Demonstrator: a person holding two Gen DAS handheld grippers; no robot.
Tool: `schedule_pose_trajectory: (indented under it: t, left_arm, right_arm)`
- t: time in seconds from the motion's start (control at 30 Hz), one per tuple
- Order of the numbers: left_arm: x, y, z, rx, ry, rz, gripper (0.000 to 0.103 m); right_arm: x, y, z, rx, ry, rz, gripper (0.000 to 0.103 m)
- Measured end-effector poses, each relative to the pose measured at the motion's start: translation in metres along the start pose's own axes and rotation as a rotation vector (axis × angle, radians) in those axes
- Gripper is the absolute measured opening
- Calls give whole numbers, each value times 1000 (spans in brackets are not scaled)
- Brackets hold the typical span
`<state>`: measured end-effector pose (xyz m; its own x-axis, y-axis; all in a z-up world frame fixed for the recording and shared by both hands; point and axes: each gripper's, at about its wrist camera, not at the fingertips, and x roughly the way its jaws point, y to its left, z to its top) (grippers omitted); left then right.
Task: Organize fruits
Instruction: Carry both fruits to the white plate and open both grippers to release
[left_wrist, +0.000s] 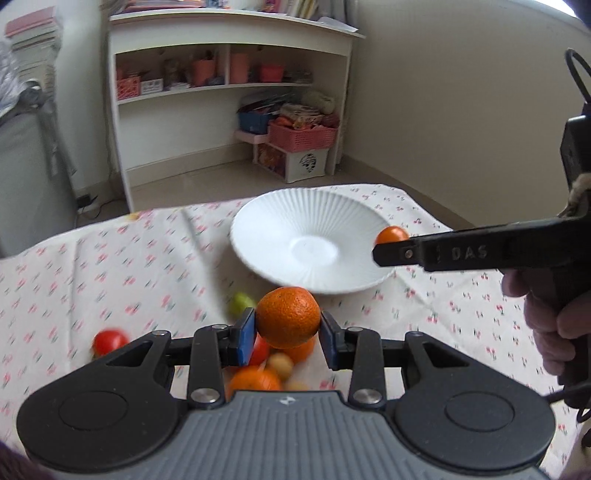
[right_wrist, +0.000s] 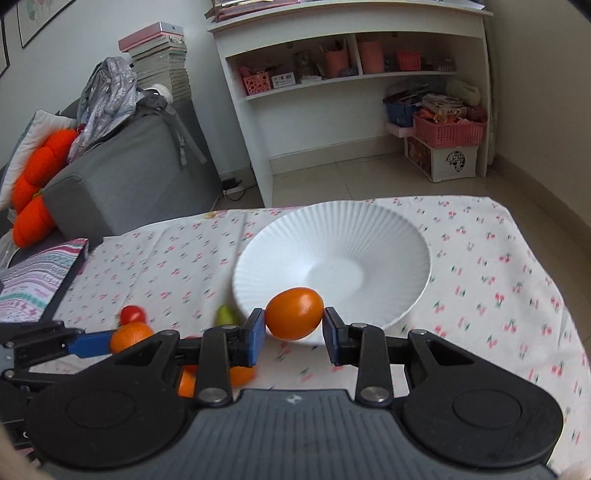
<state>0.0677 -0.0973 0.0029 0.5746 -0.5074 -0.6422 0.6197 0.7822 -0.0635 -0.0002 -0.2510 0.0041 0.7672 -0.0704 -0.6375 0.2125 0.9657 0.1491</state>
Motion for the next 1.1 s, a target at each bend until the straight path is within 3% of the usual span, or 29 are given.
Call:
schedule_pose_trajectory:
  t: [0.53,0.8,1.1]
  left_arm:
    - [116,-7,44,153,0,-72,27]
    - [137,-4,46,259,20,-54,27]
    - [145,1,45,276,47,-79,28]
  right_arm:
    - [55,-40,16,-86,-2,23,30]
    - [62,-42,19,-137,-11,23,30]
    - [71,-50,15,-118,18,20,30]
